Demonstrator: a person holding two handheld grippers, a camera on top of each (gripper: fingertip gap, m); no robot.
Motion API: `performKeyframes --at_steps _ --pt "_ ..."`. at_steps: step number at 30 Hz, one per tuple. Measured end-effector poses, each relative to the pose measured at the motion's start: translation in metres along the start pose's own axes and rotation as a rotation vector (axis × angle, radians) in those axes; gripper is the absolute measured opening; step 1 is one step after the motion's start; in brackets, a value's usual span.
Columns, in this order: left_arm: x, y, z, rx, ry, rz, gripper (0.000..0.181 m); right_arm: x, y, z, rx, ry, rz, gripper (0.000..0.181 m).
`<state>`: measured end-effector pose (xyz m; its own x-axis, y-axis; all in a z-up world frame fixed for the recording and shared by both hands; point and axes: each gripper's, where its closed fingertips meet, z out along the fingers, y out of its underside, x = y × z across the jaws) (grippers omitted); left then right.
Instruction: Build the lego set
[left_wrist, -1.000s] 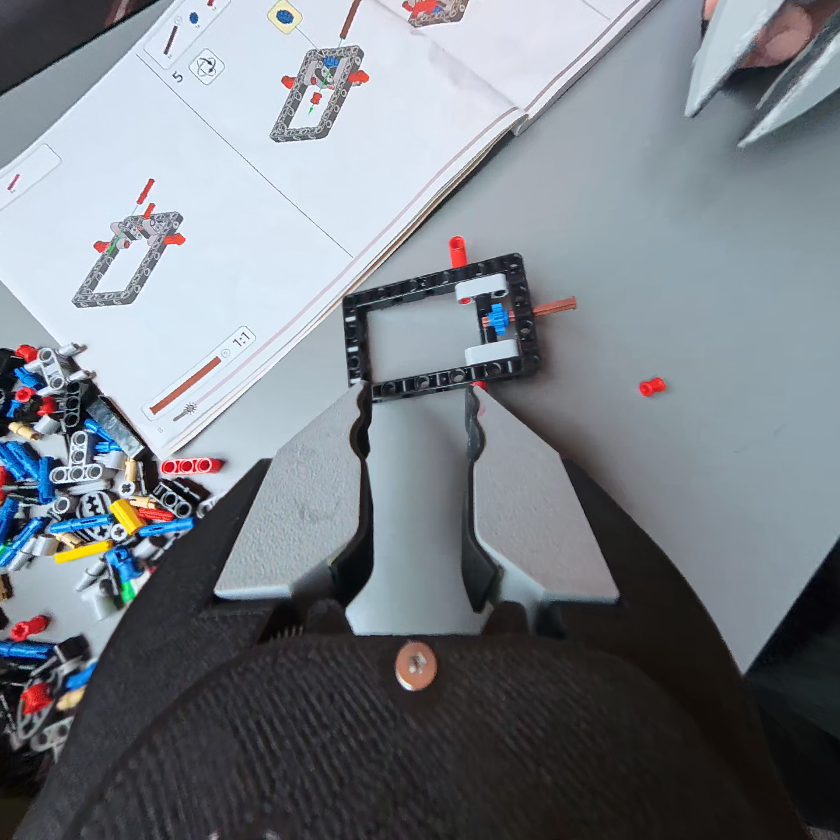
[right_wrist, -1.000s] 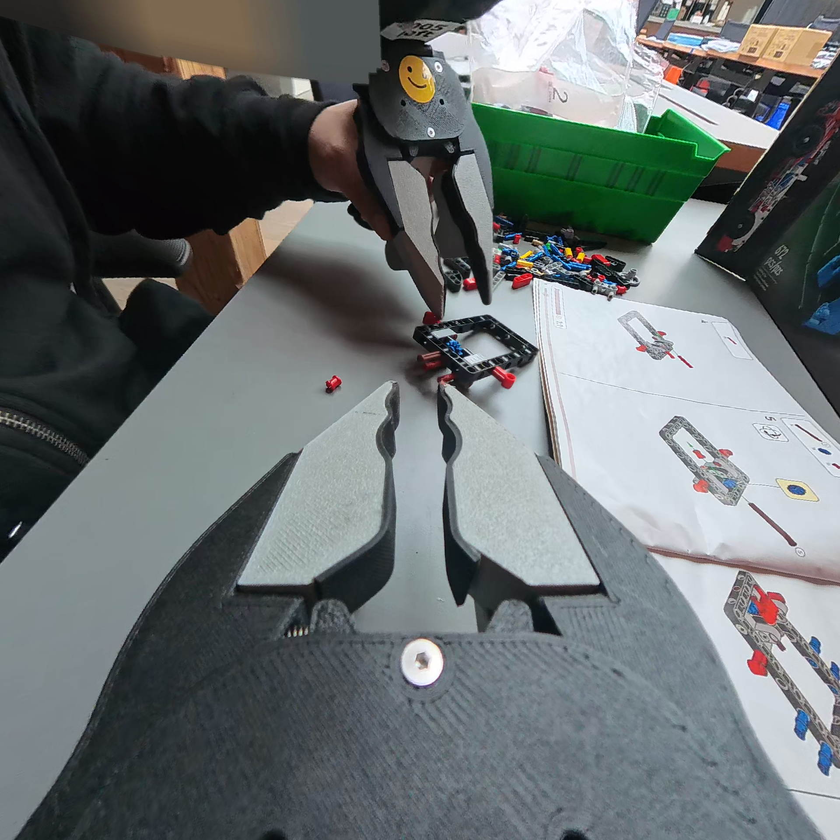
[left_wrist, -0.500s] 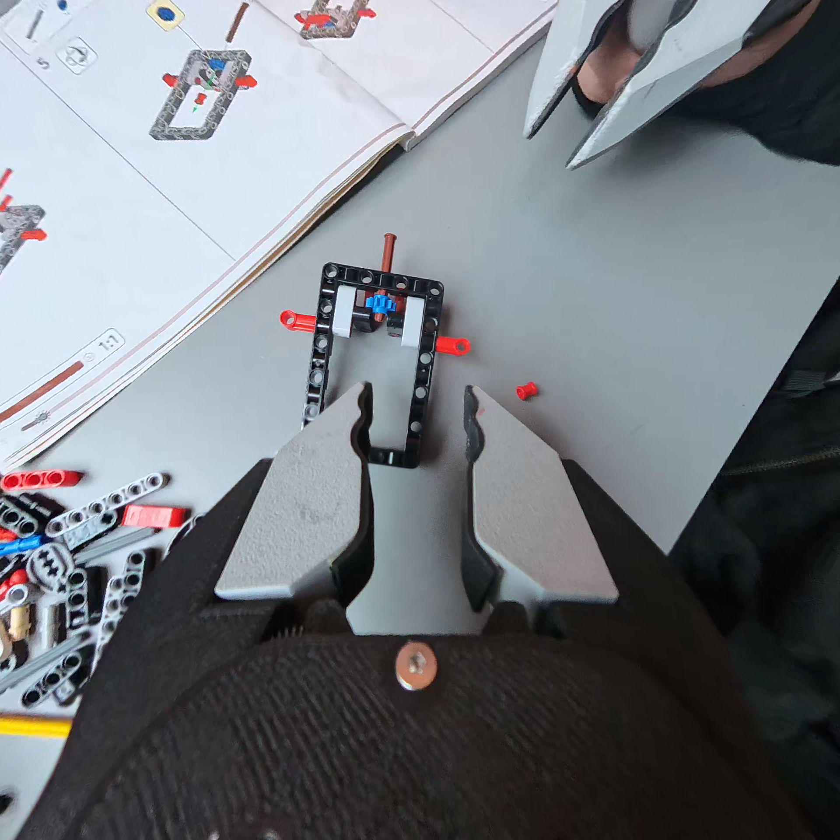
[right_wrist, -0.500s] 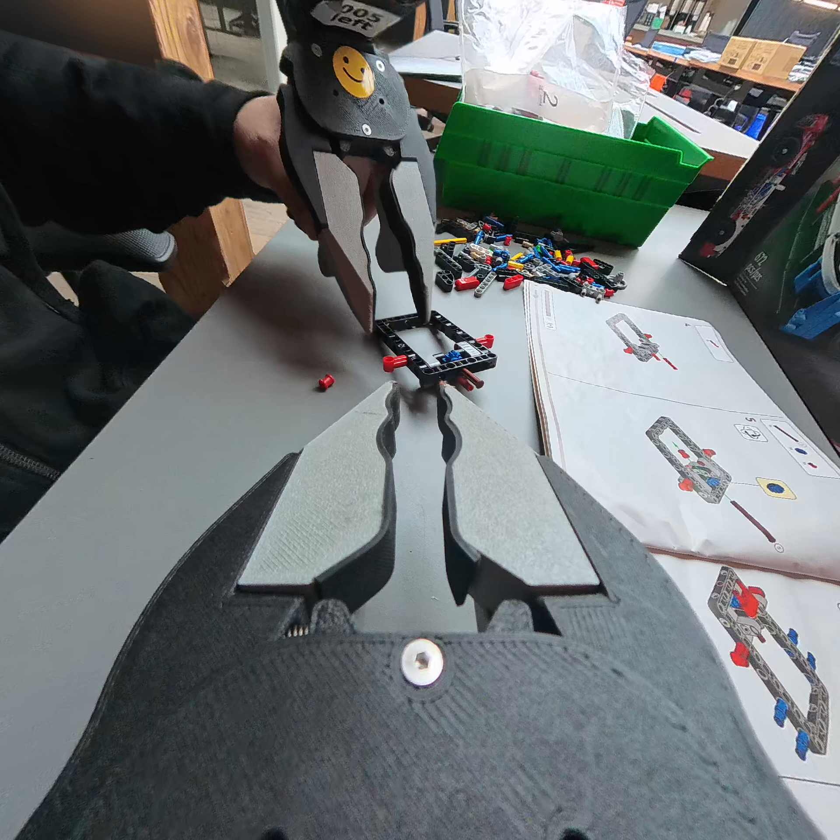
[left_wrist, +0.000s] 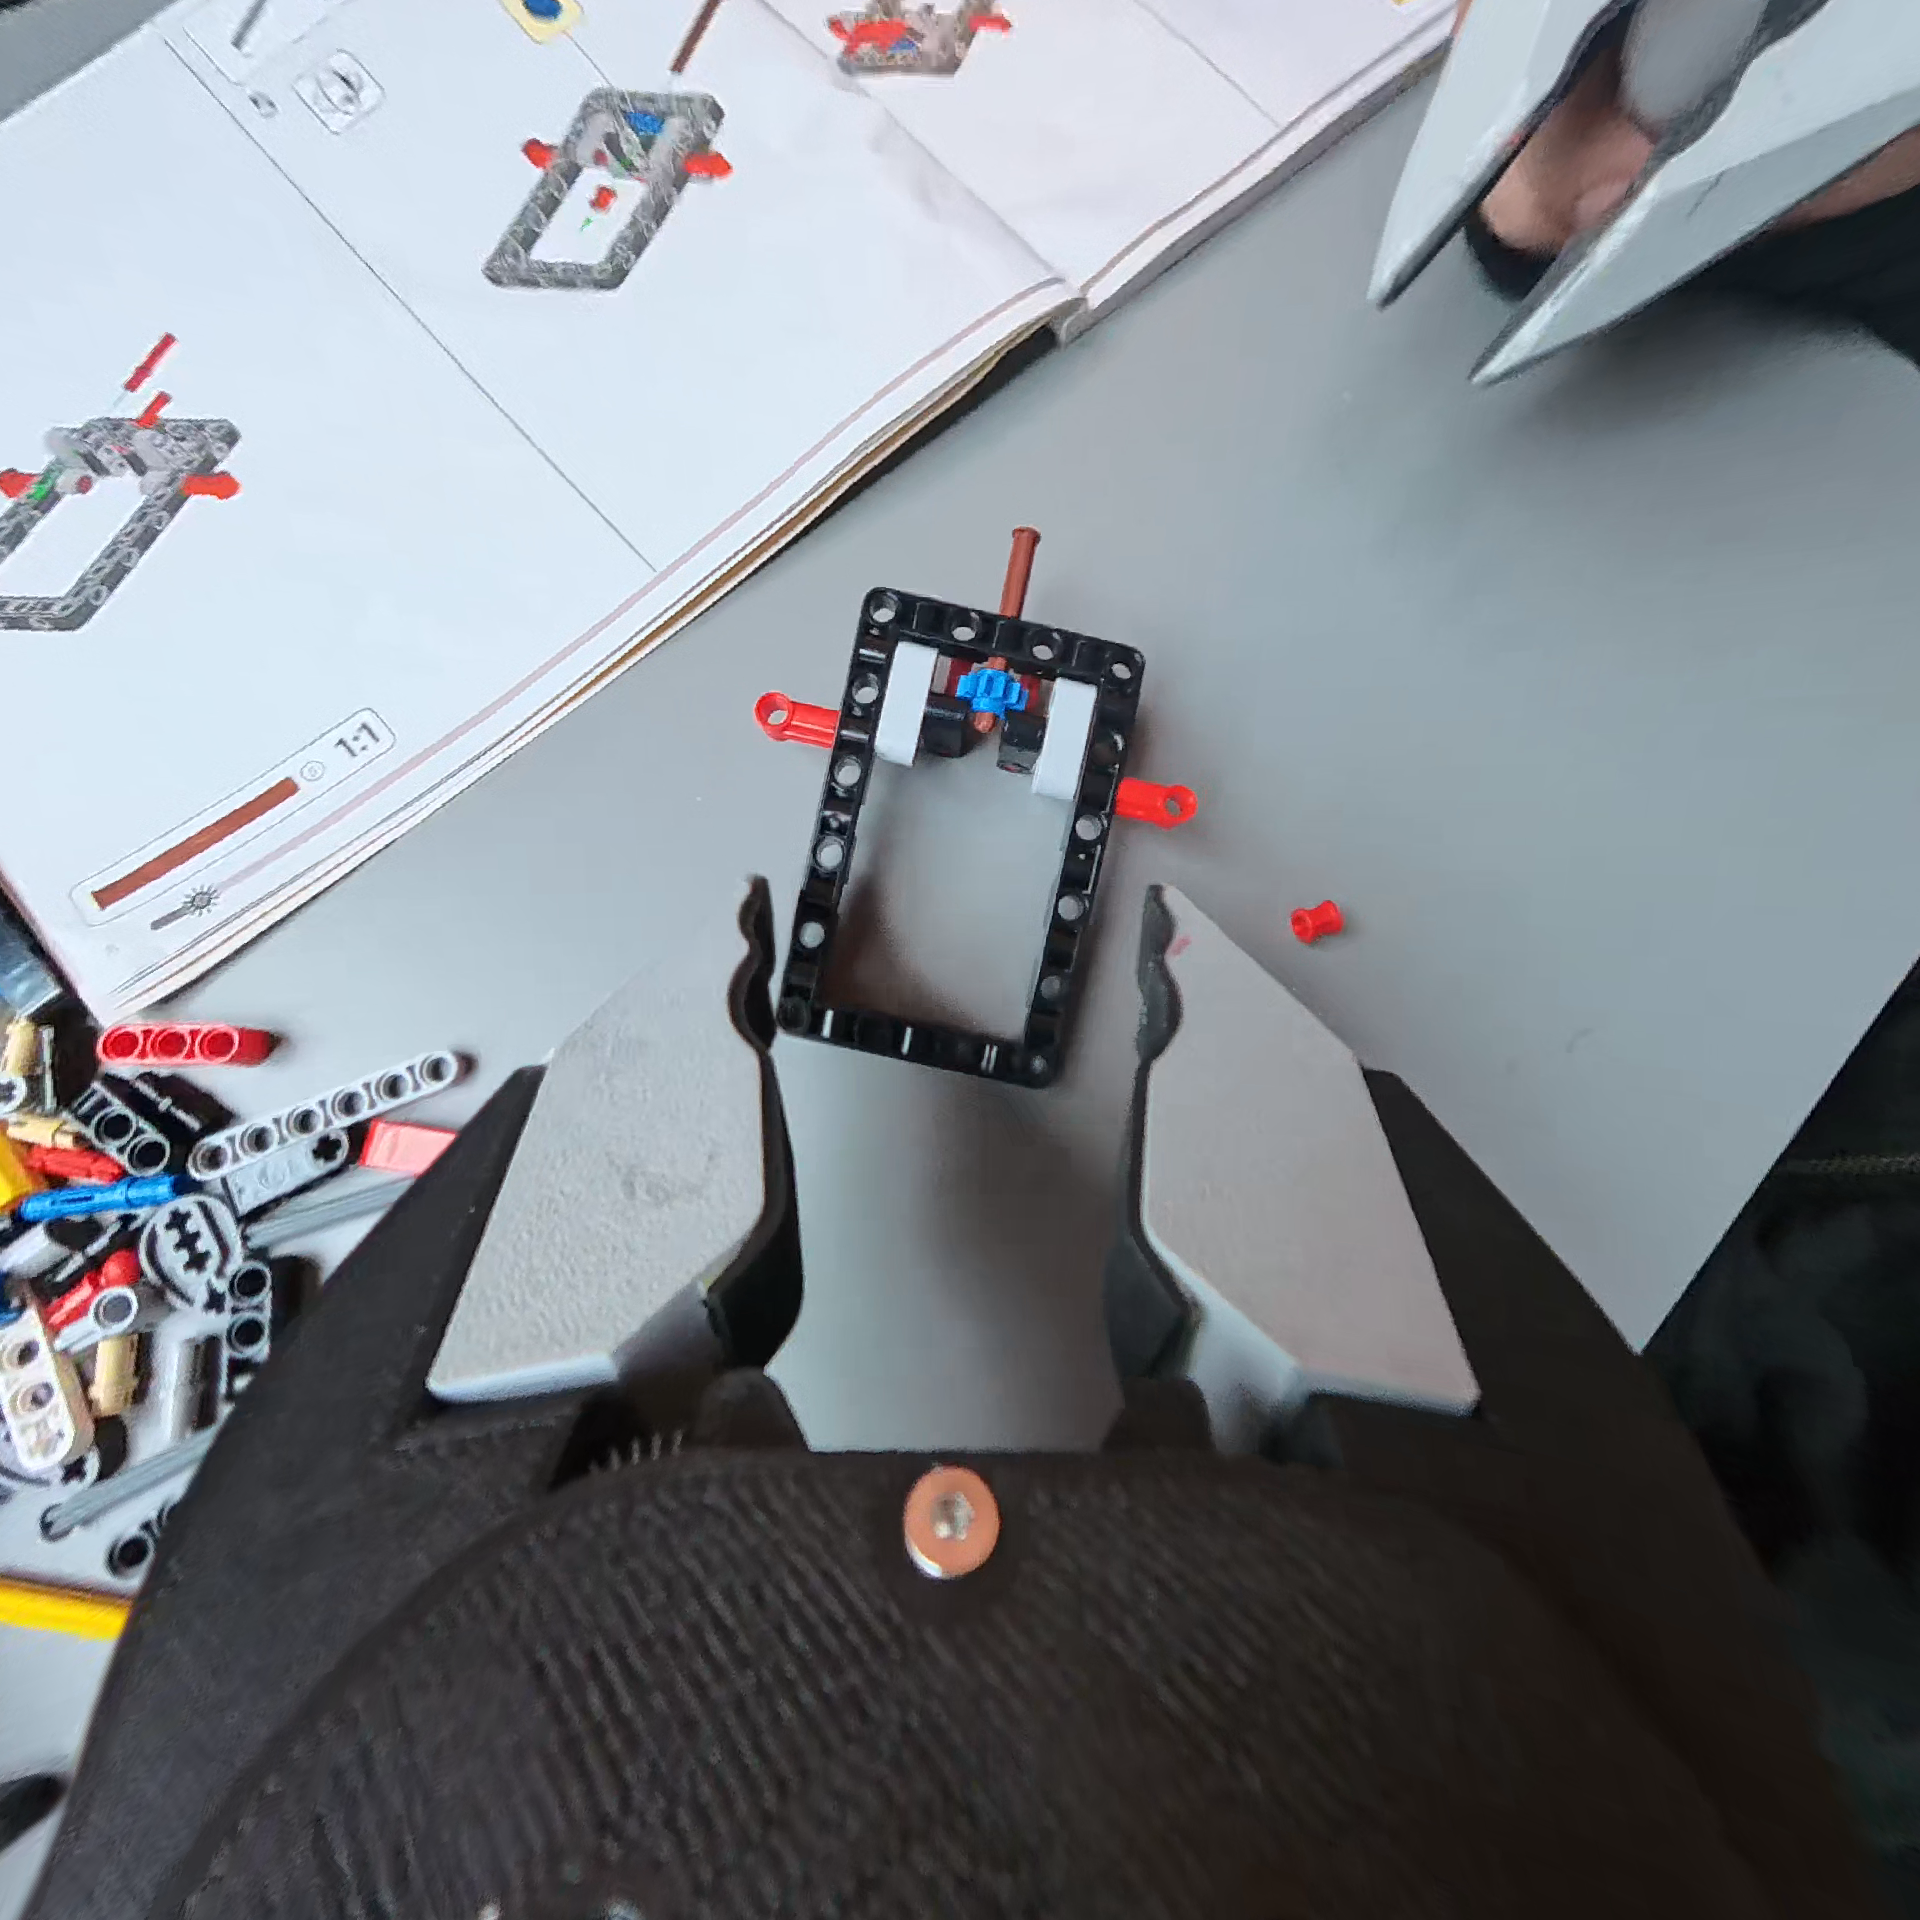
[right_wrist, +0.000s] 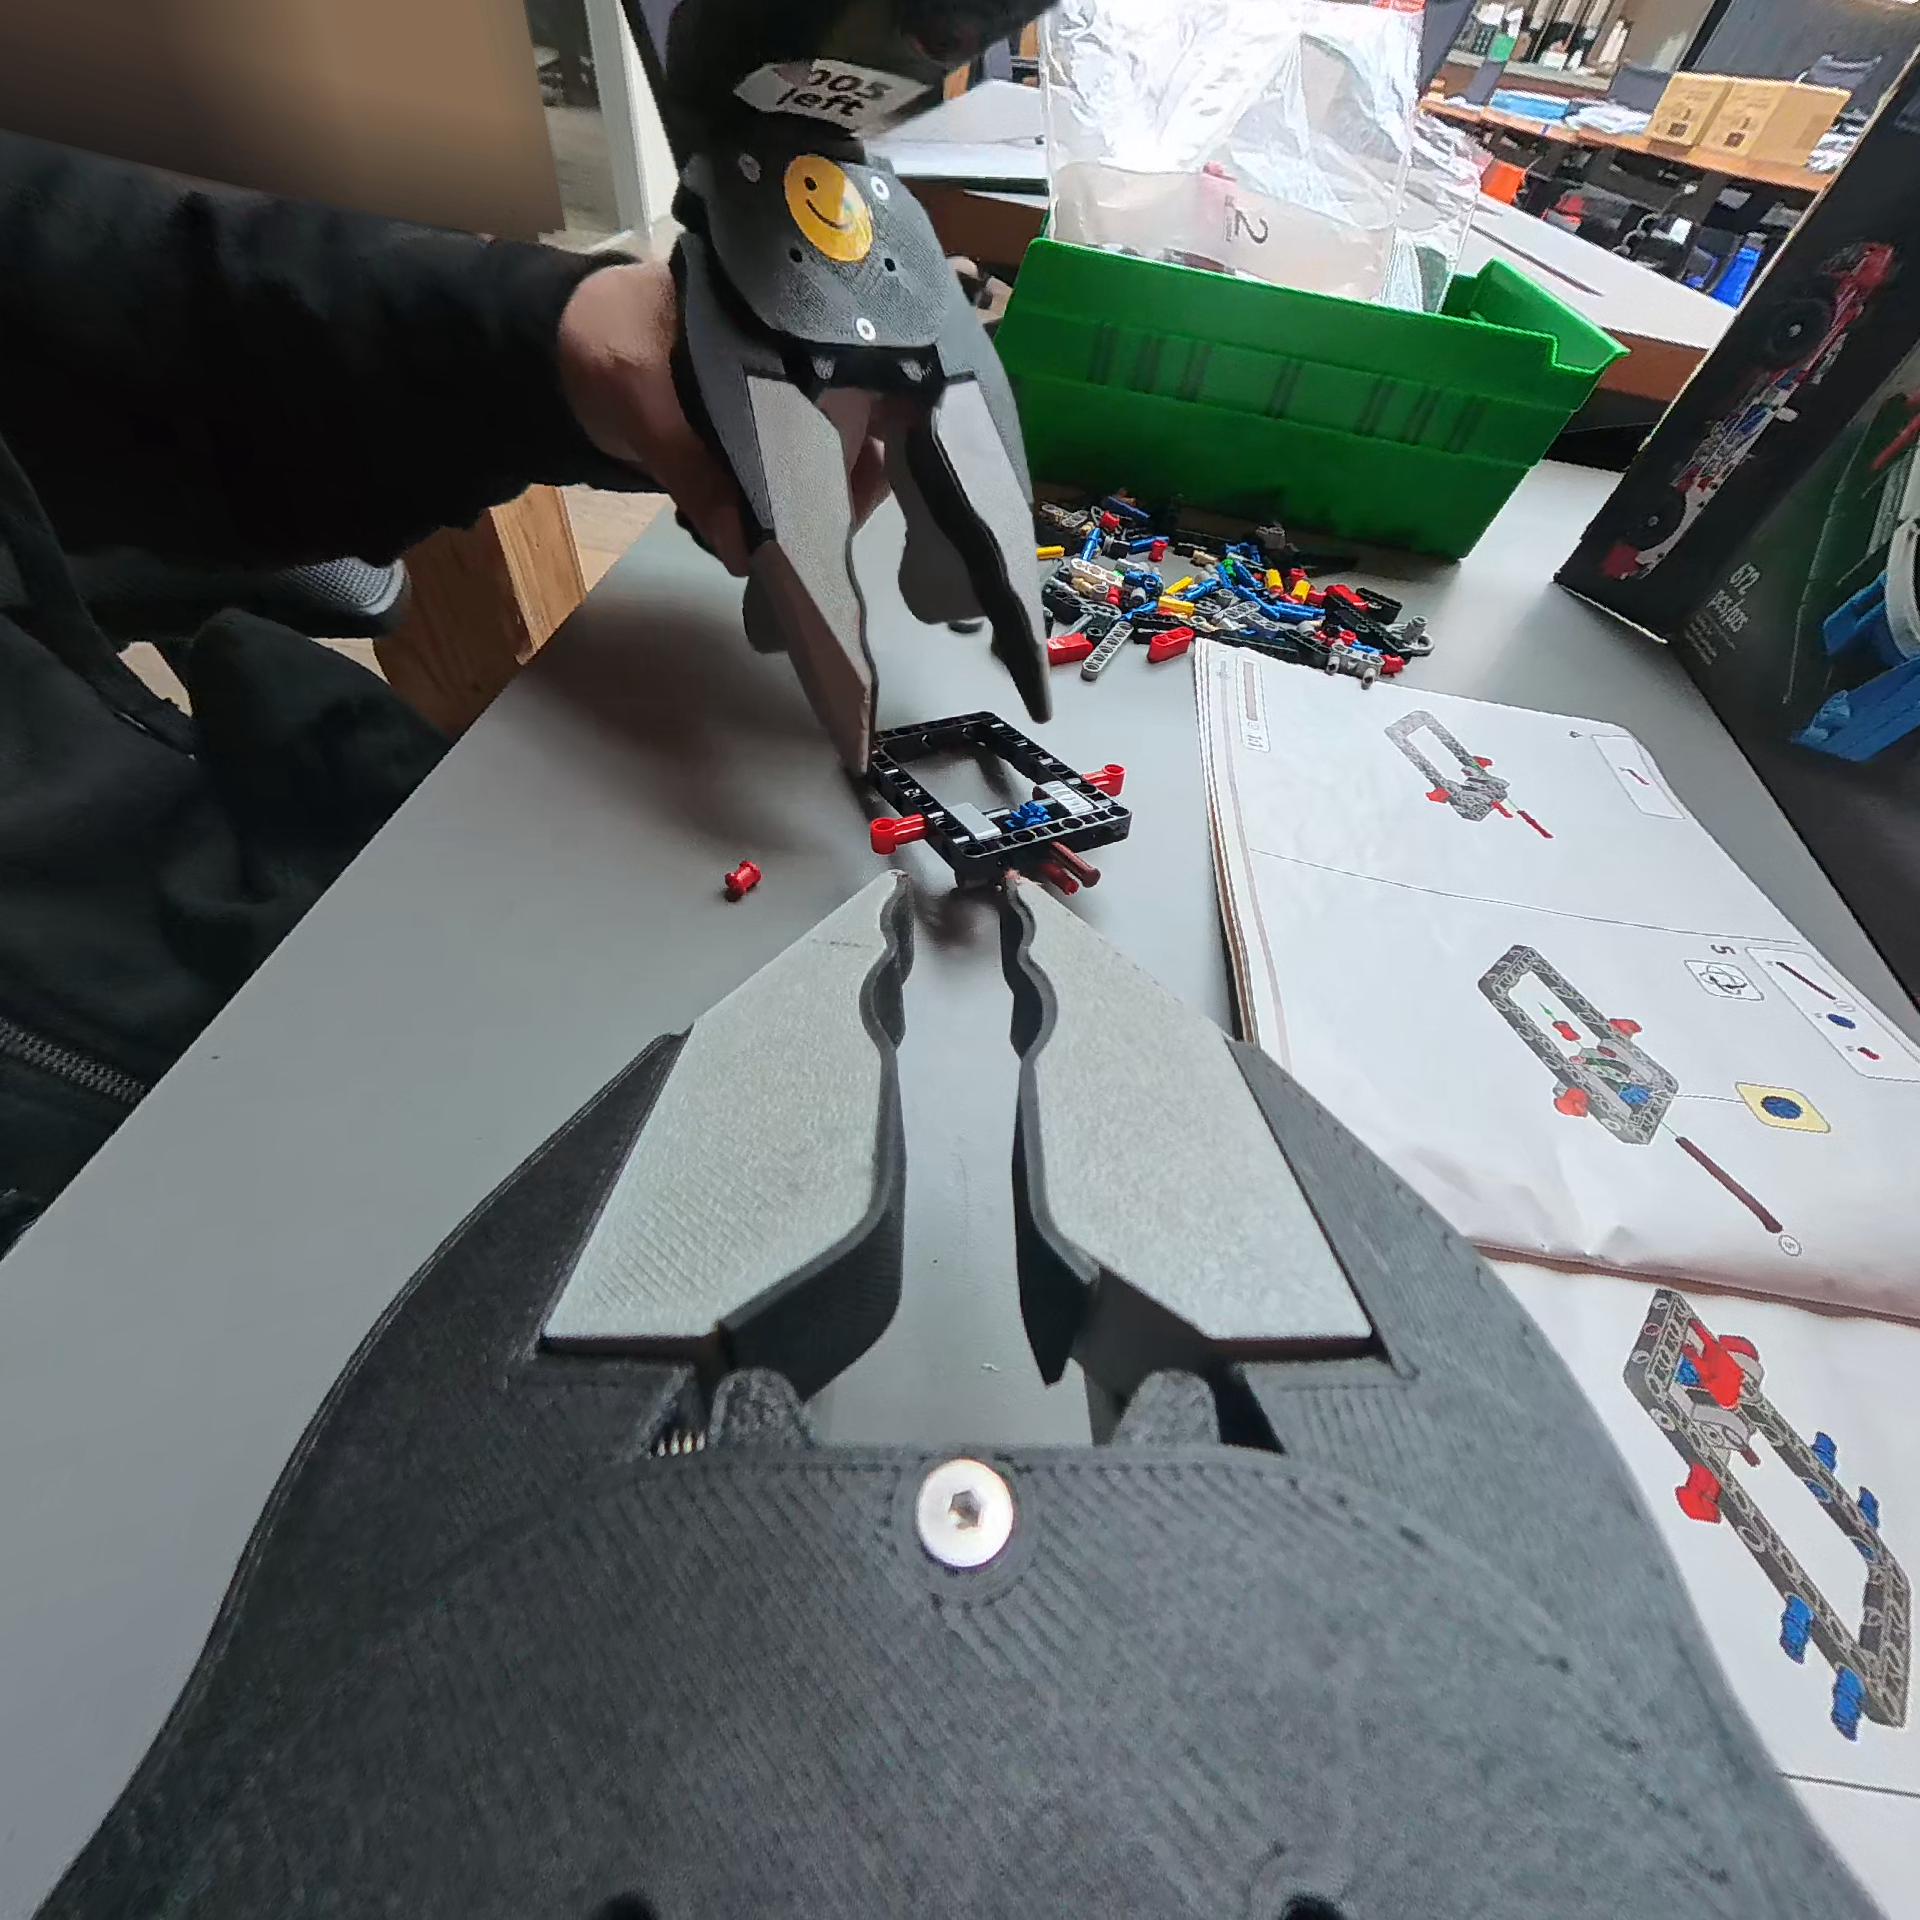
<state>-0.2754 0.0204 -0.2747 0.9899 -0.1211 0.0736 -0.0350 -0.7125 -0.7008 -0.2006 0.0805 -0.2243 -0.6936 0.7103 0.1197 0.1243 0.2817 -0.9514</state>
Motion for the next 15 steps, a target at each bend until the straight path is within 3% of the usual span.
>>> performKeyframes --at_steps 4,9,12,15 --pt "-0.003 0.011 0.013 -0.095 0.004 0.048 0.076 0.0 0.0 0.0 -0.002 0.002 -0.006 0.013" --pt "-0.004 0.007 0.016 -0.092 0.033 0.099 0.061 -0.001 0.0 0.0 -0.004 0.0 -0.005 0.013" --pt "-0.01 0.005 0.015 -0.06 0.036 0.034 0.061 -0.001 0.0 0.0 -0.003 -0.001 -0.004 0.013" --pt "-0.01 -0.003 0.009 0.031 0.119 -0.153 0.06 0.0 0.0 0.0 0.0 -0.001 0.004 0.013"
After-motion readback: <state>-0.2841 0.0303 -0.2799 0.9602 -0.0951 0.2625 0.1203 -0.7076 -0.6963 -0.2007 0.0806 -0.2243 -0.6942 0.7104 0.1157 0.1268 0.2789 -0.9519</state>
